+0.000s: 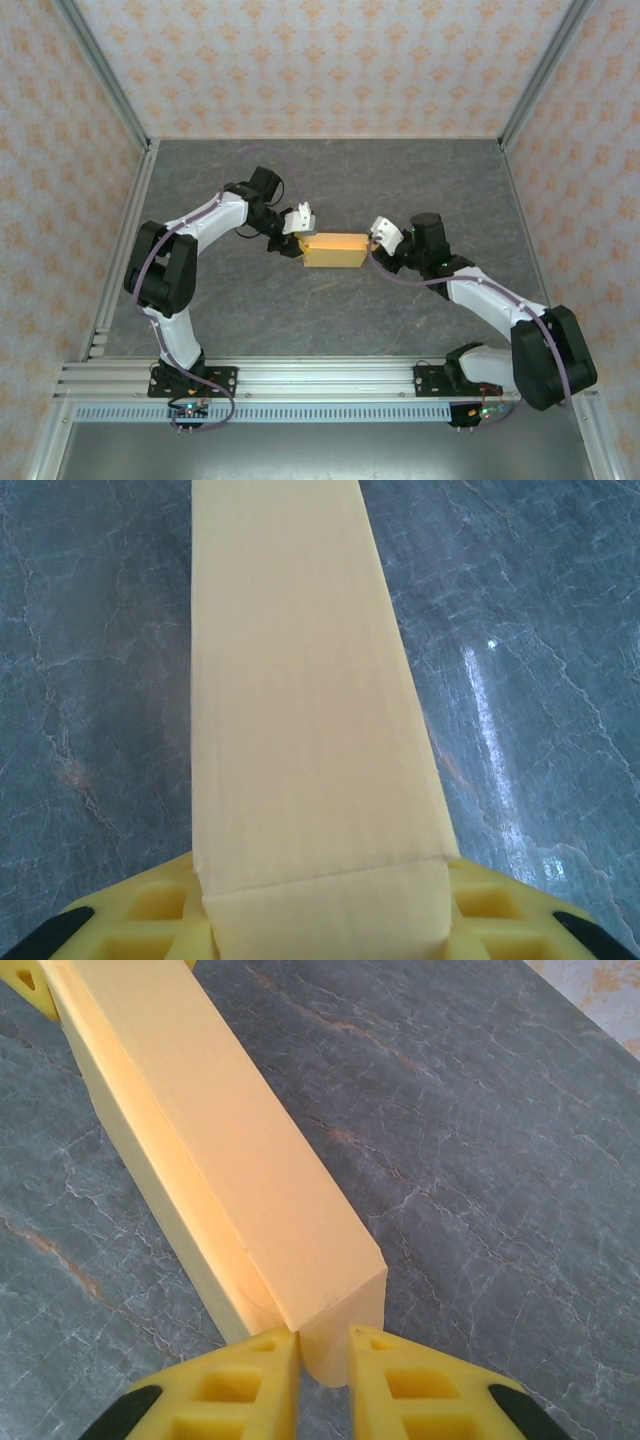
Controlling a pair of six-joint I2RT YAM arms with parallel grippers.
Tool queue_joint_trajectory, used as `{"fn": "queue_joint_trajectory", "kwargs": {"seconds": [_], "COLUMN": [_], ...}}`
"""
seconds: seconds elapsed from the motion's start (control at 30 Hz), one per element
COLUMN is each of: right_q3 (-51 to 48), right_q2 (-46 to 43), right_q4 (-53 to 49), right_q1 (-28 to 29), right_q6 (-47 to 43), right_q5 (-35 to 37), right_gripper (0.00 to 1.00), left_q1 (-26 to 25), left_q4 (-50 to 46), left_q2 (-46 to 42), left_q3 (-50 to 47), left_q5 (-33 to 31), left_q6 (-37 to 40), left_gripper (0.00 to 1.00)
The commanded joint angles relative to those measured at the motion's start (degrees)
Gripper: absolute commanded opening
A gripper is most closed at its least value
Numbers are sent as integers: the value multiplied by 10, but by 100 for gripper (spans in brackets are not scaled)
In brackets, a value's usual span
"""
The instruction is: Fold the paper box
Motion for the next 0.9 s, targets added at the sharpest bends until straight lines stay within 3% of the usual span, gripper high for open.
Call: {"fn": "queue_joint_trajectory", "kwargs": {"seconds": [0.0,0.2,0.4,0.57,0.87], "right_q3": [17,9,10,16,77], "right_q2": [14,31,26,11,17], "right_q4": [18,53,61,30,-59], "right_q1": [3,3,3,3,26], "right_q6": [-4,4,4,16,90], "right_q5": [3,0,3,7,63], "right_gripper": [19,19,9,1,0], "left_q1": [0,0,0,-3,-11], "left_q4": [-18,-20,-21,9,26], "left_q2": [4,3,4,0,4], "left_q3": [16,15,17,5,9], "left_q5": [1,0,-1,-17,-43], "left_q6": [12,15,15,-8,-44], "left_gripper": [31,31,31,31,37]}}
